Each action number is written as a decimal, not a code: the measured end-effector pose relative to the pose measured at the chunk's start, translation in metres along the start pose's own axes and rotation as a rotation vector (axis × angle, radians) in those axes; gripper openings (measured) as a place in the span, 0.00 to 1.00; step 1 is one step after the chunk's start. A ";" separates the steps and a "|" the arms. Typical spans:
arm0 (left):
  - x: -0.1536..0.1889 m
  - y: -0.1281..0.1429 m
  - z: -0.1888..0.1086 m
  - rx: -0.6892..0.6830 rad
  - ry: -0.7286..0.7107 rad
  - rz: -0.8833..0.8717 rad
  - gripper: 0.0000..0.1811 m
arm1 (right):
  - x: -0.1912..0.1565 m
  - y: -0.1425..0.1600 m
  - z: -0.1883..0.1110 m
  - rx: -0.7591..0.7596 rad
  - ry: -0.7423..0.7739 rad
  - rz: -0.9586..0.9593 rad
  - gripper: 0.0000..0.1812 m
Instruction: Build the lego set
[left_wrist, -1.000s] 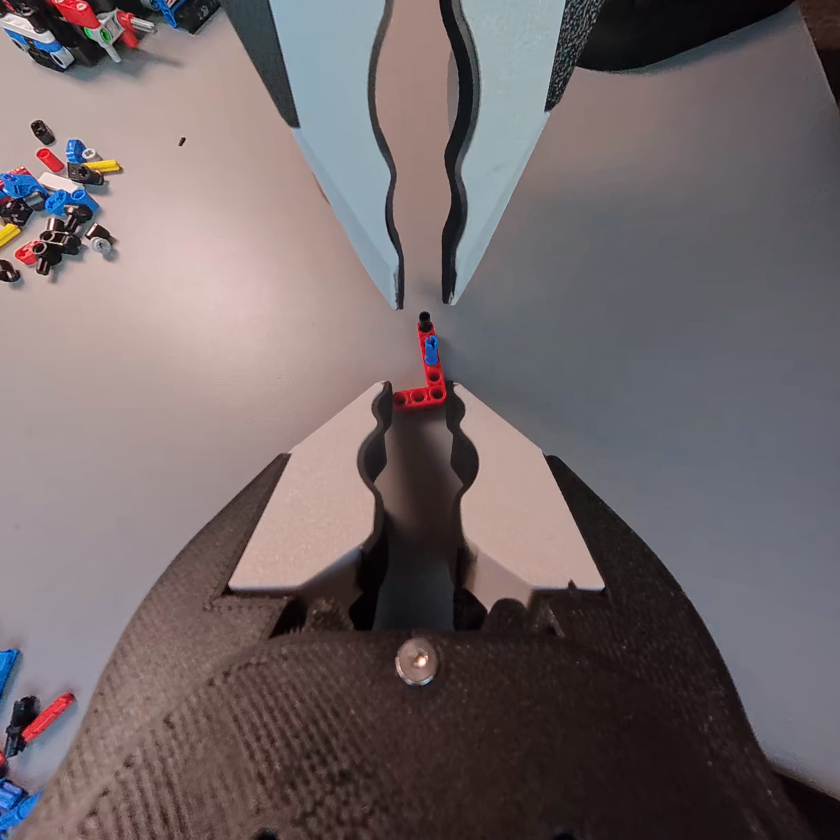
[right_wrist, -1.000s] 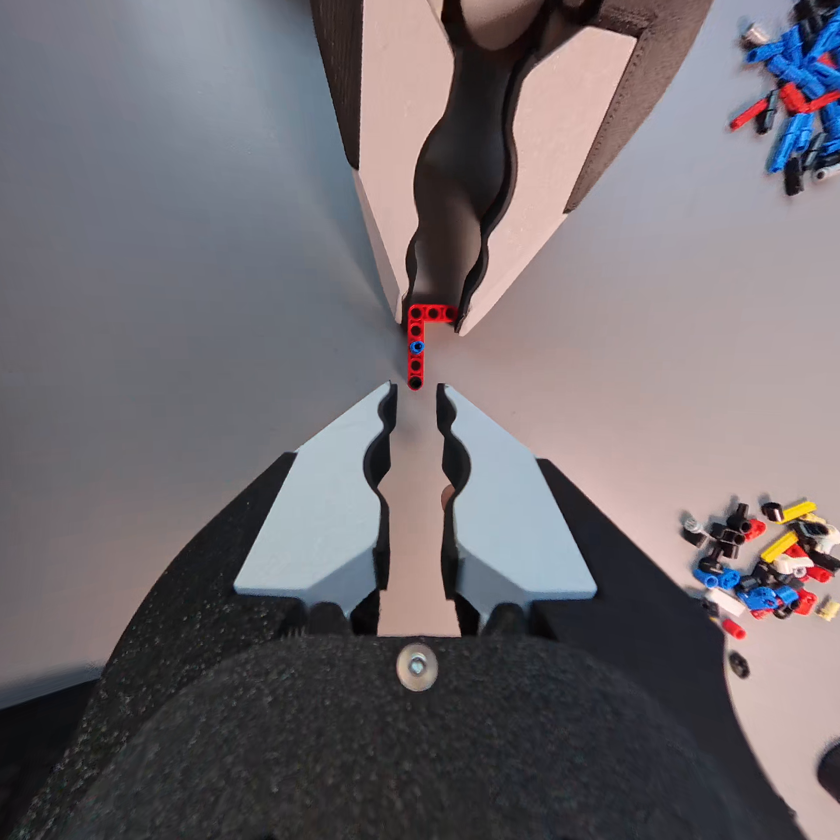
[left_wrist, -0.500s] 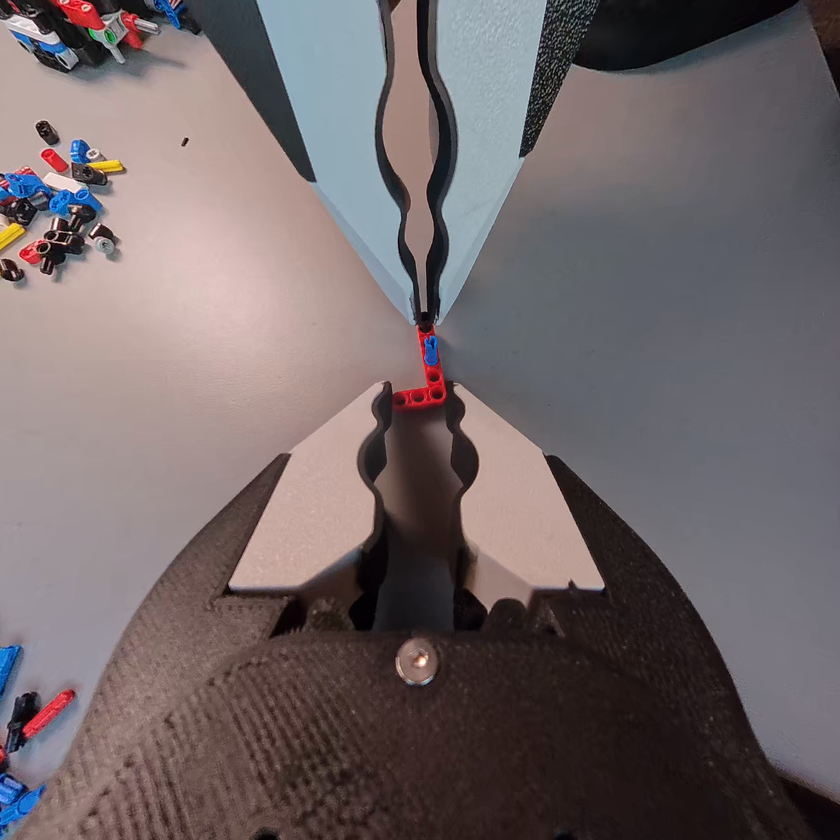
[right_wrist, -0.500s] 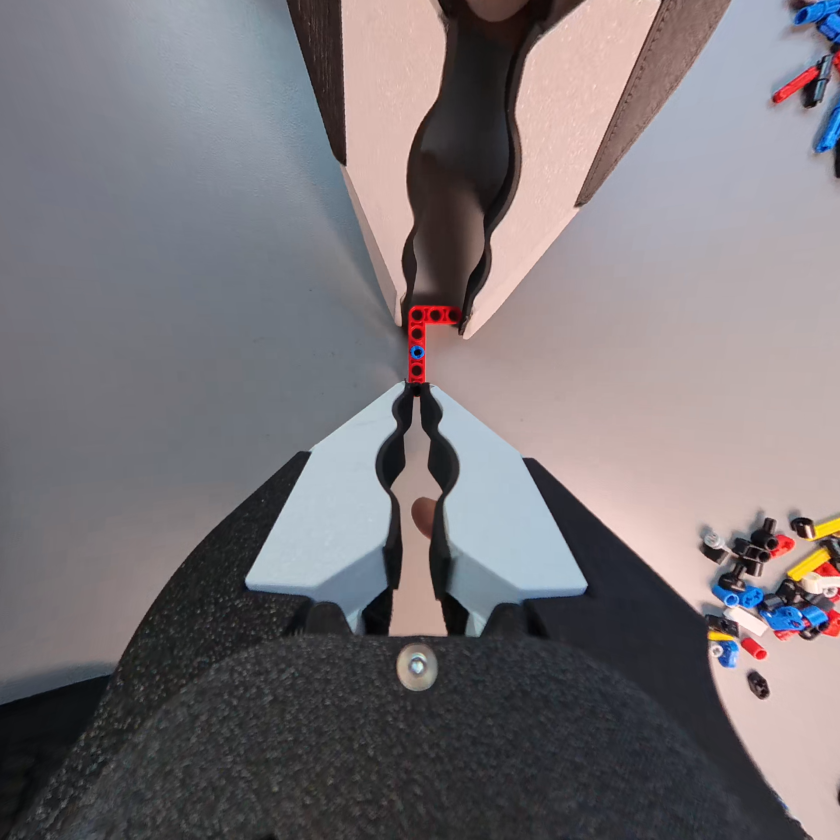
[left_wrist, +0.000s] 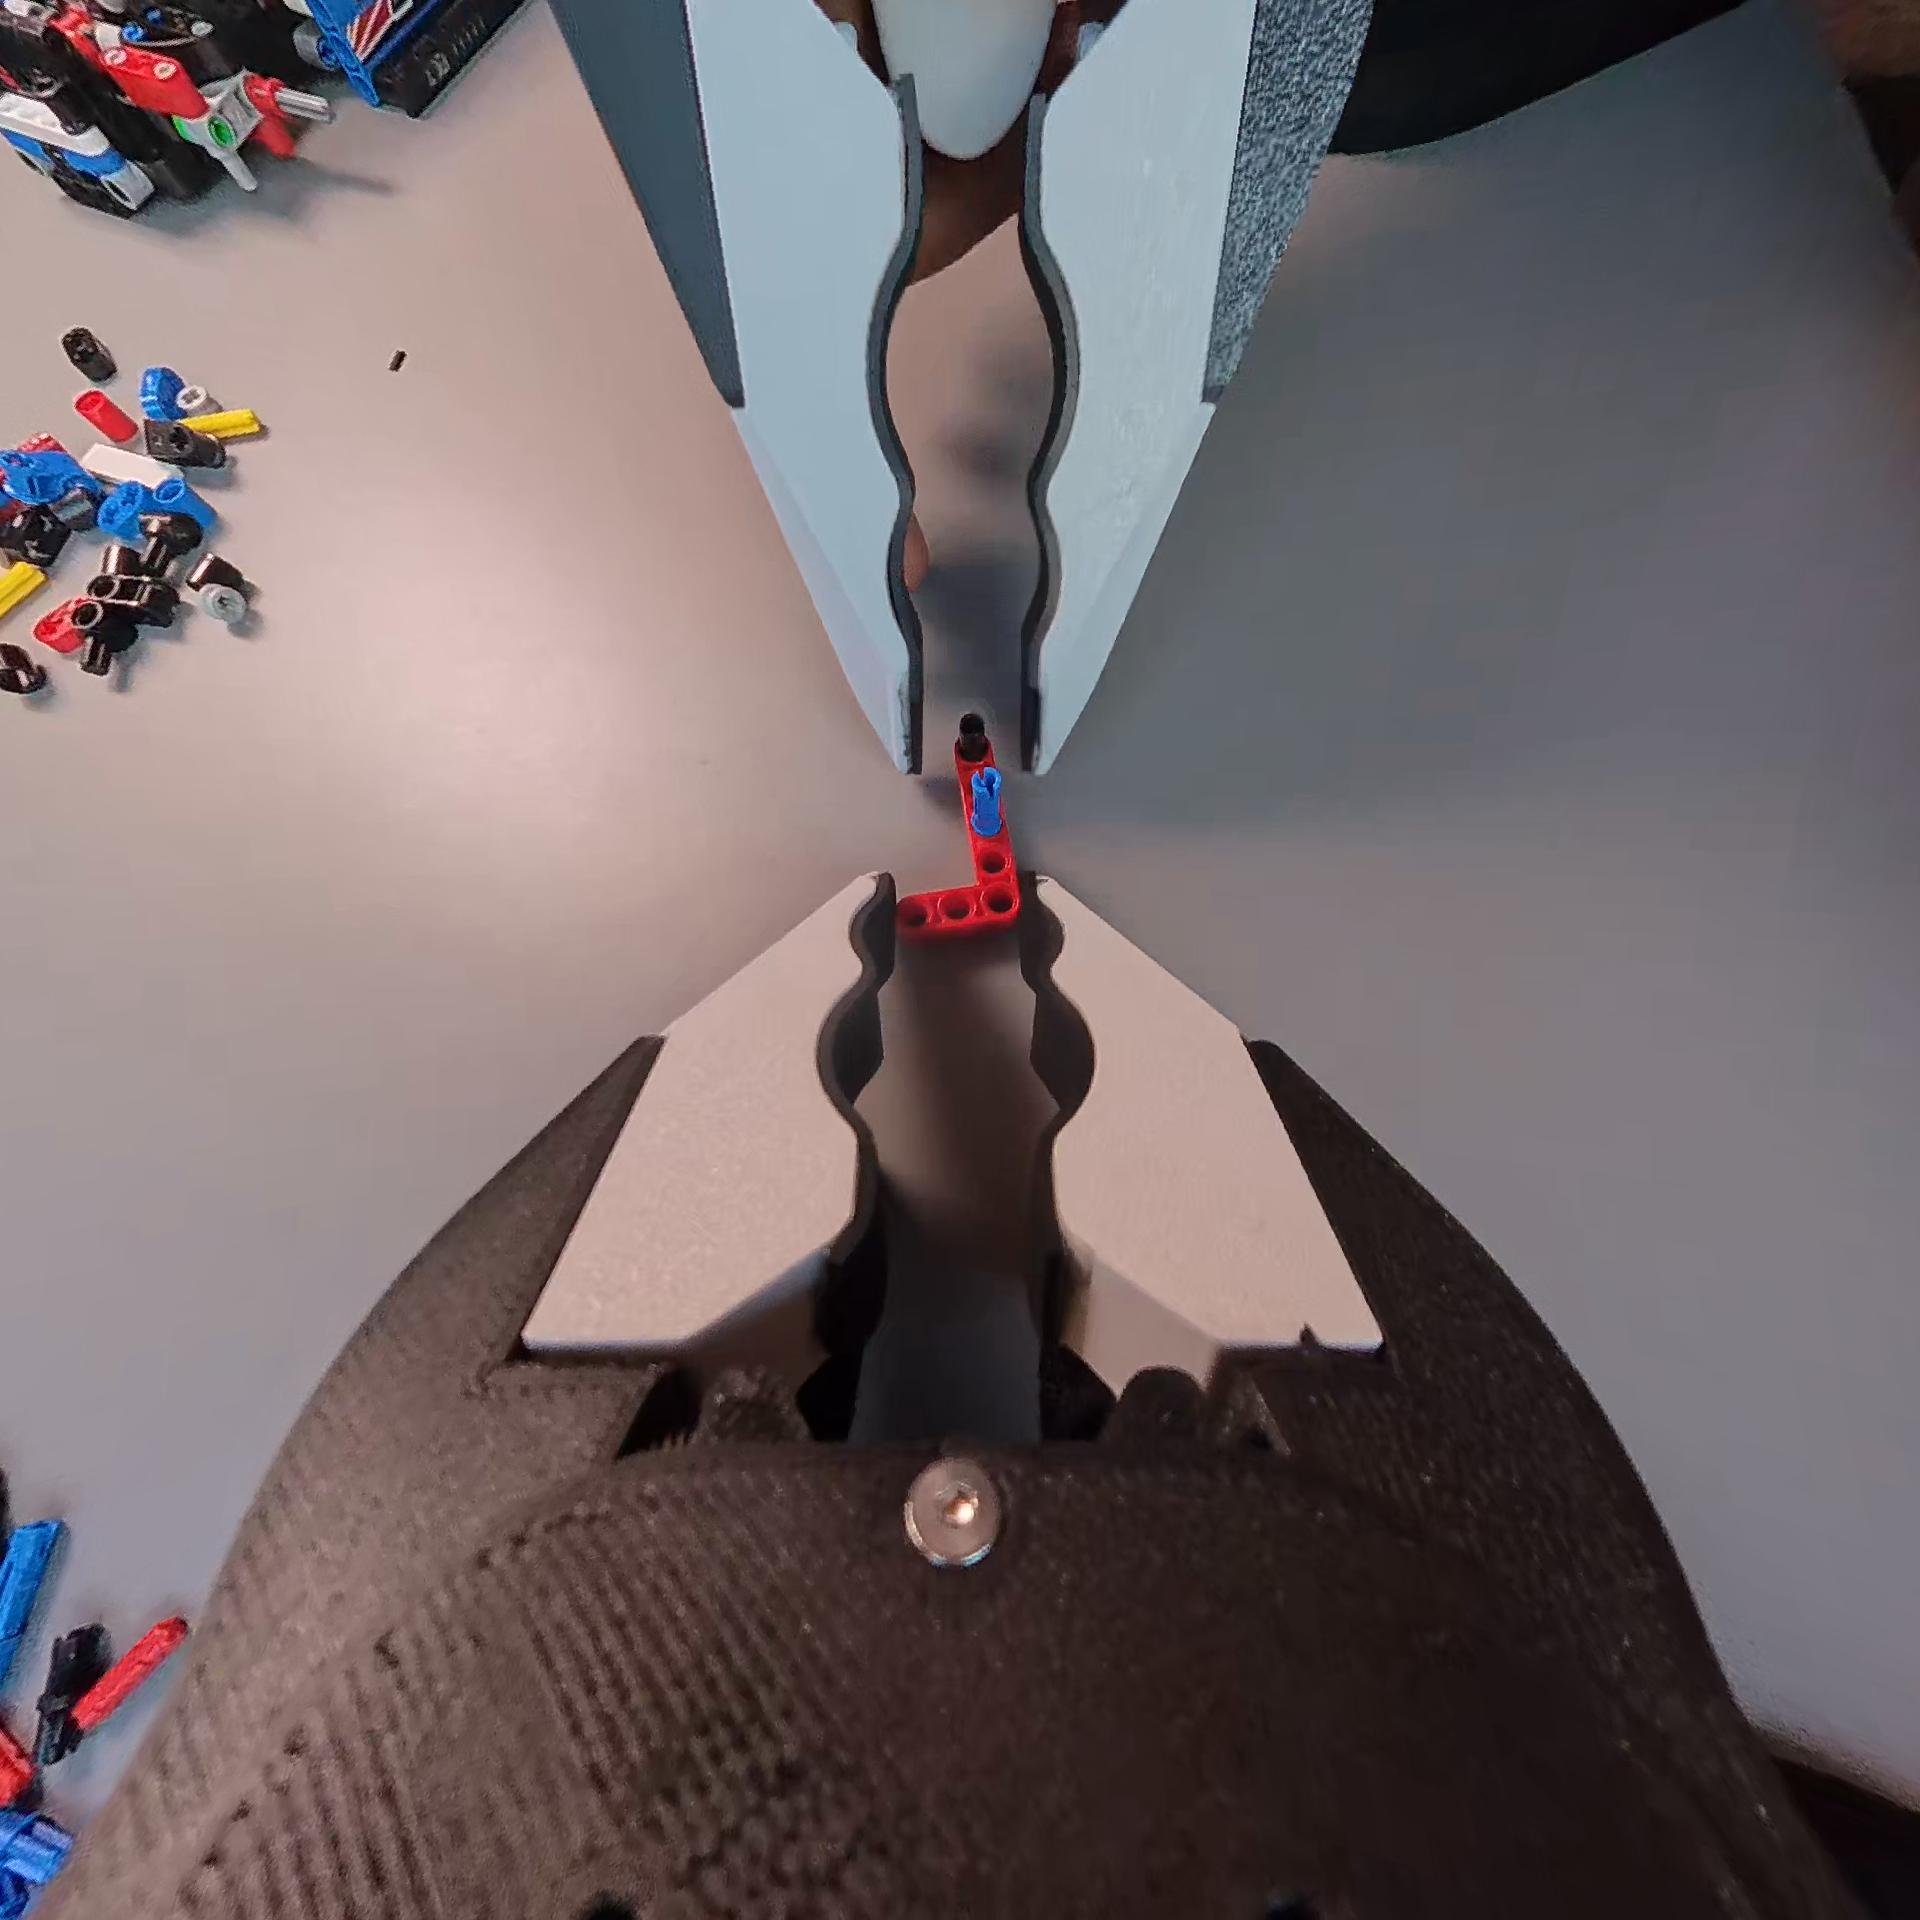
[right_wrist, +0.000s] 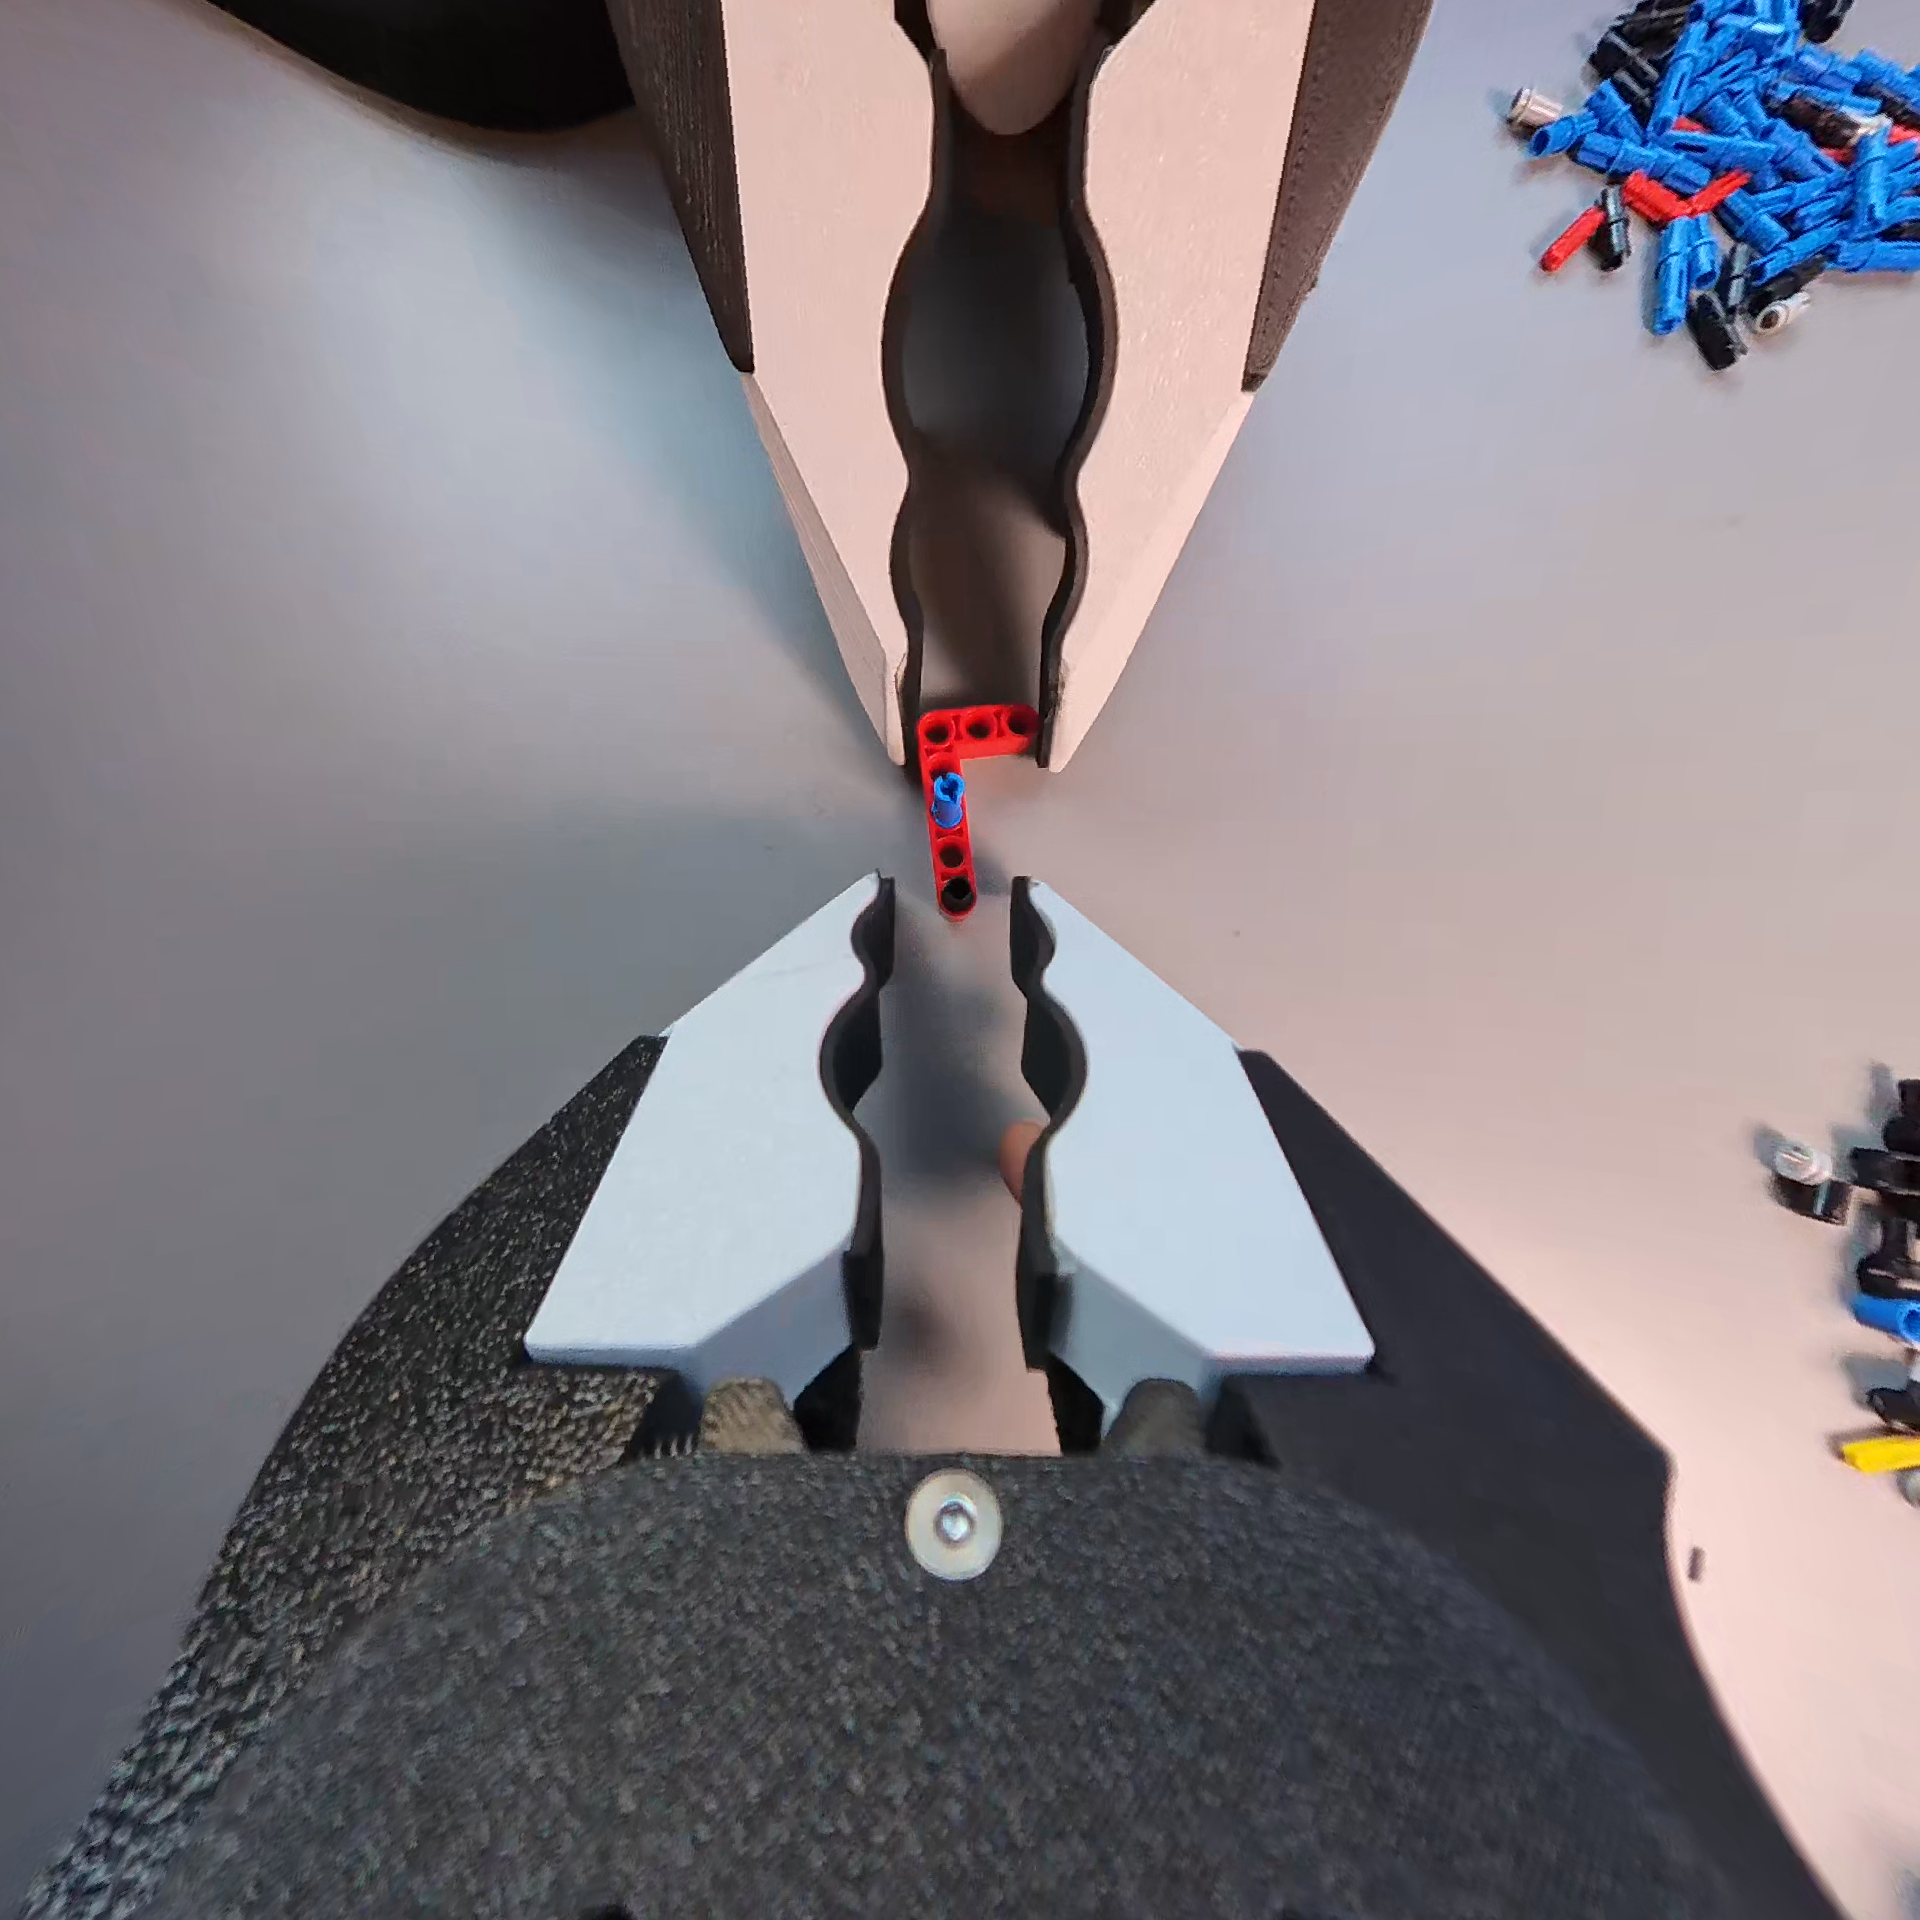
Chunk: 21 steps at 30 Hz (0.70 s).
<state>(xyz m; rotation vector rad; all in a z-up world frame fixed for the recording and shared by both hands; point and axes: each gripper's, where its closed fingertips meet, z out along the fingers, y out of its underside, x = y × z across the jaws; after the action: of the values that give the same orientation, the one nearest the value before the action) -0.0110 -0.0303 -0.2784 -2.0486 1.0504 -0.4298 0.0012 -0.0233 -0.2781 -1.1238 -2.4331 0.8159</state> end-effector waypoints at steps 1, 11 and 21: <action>0.000 0.000 0.000 0.002 -0.003 0.004 0.12 | 0.002 0.001 0.001 -0.013 0.009 -0.012 0.07; -0.021 -0.001 -0.007 0.029 -0.130 -0.050 0.11 | 0.022 0.010 -0.003 -0.068 0.017 0.057 0.03; -0.040 -0.023 -0.025 0.226 -0.185 -0.175 0.16 | 0.039 0.024 -0.013 -0.085 0.019 0.028 0.04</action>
<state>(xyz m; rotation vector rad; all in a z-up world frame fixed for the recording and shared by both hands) -0.0375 -0.0028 -0.2430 -1.9410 0.6826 -0.4185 -0.0030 0.0238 -0.2807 -1.1935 -2.4622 0.7135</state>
